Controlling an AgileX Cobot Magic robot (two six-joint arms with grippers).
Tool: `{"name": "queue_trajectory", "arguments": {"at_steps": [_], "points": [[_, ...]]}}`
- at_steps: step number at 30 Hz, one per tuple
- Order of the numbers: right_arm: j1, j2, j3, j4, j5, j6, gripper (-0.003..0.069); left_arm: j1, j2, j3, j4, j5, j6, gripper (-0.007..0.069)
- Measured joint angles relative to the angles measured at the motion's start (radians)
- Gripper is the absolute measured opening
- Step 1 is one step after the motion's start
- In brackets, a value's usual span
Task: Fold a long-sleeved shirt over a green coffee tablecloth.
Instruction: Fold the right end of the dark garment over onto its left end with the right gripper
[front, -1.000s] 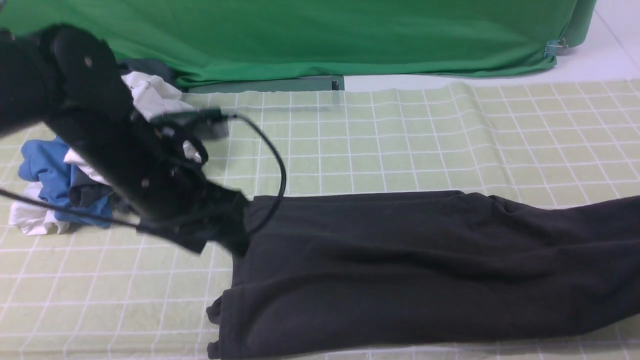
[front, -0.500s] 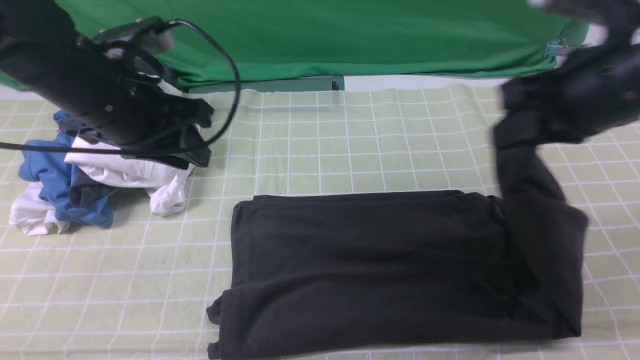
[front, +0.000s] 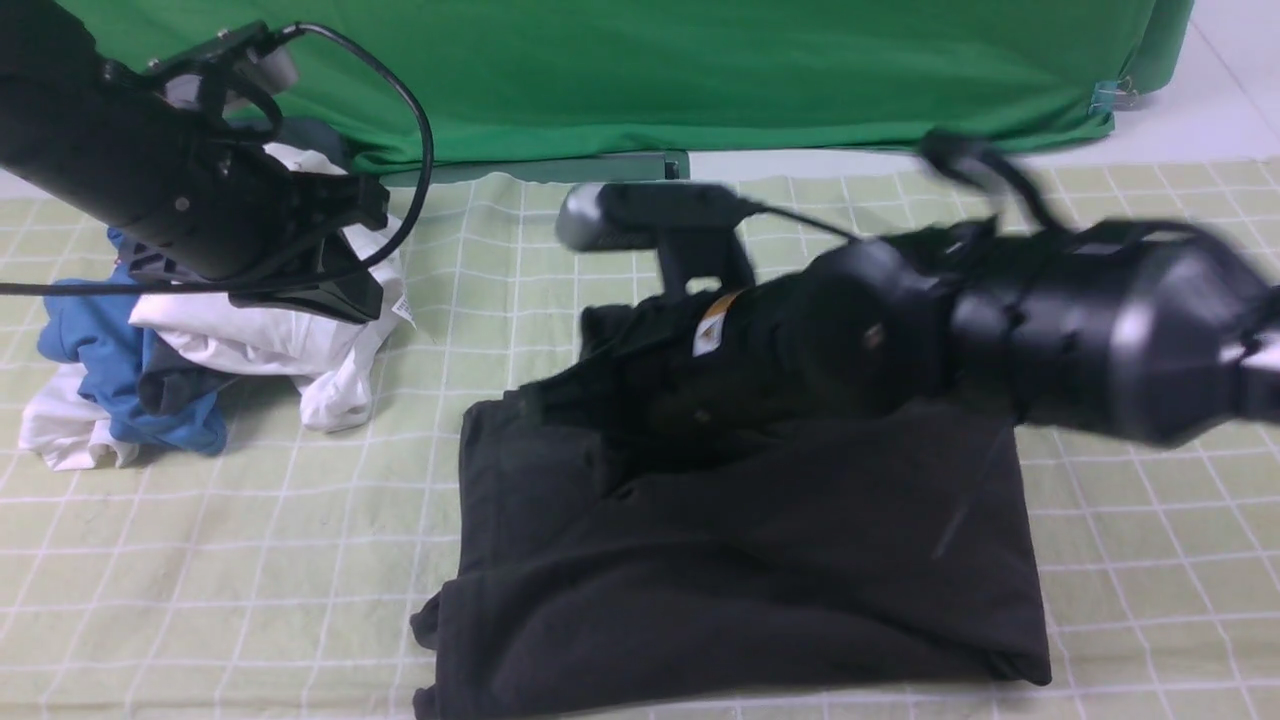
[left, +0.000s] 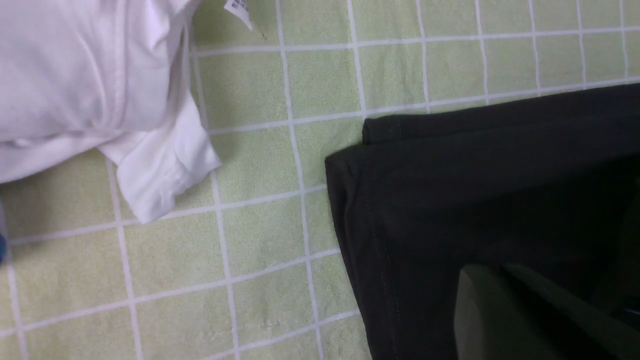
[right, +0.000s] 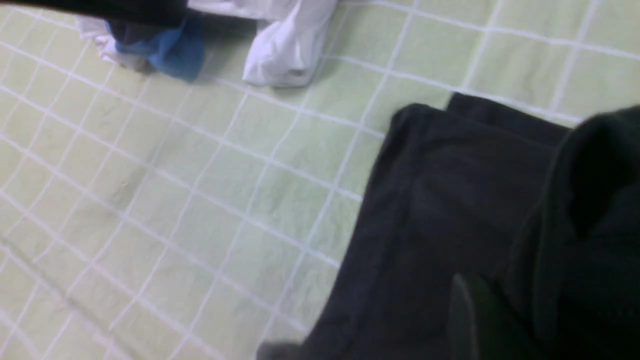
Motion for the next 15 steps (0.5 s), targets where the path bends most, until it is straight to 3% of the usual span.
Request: {"name": "queue_trajectory", "arguments": {"at_steps": [5,11,15], "points": [[0.038,0.094,0.000,0.004,-0.094,0.001,0.0150,0.000,0.005,0.000,-0.005,0.000,0.002,0.0014],[0.070,0.108,0.000,0.008,-0.077,0.002,0.0470,0.000,0.009,0.000,-0.005,-0.012,-0.008,0.0022],[0.071,0.048,0.000,0.007,0.006,-0.044,0.0515,0.000,0.010,0.000,-0.002,-0.015,-0.009,0.0038]]}}
